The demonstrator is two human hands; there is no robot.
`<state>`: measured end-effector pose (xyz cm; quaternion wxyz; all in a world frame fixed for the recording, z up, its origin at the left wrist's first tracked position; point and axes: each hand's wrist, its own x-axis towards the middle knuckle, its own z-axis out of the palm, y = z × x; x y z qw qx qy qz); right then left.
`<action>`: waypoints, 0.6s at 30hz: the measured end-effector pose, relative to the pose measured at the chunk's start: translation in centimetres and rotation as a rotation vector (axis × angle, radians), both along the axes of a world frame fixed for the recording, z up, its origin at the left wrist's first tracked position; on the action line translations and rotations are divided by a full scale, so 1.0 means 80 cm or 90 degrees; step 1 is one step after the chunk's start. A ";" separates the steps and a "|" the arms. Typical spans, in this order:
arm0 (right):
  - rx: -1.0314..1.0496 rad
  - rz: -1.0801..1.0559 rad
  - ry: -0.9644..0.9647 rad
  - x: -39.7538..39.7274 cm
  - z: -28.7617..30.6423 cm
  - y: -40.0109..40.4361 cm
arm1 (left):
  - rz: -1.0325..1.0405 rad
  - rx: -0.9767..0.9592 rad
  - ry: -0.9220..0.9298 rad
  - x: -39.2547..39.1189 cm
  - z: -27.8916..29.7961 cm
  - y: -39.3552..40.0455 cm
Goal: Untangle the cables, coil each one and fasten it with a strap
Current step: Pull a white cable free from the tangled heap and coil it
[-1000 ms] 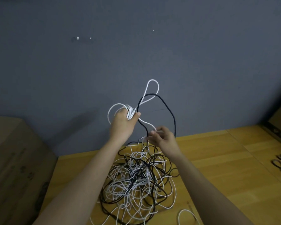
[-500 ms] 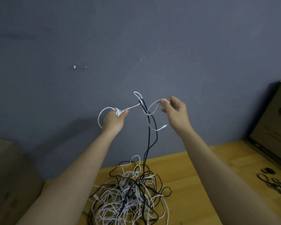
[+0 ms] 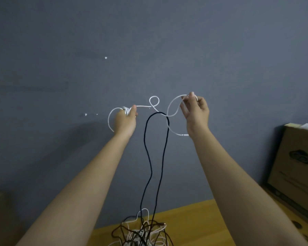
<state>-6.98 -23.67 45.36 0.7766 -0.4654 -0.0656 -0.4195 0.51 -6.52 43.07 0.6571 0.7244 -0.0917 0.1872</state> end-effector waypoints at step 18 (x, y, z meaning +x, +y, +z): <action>-0.735 -0.063 0.567 -0.005 -0.115 -0.009 | -0.077 0.242 -0.099 -0.010 0.022 0.013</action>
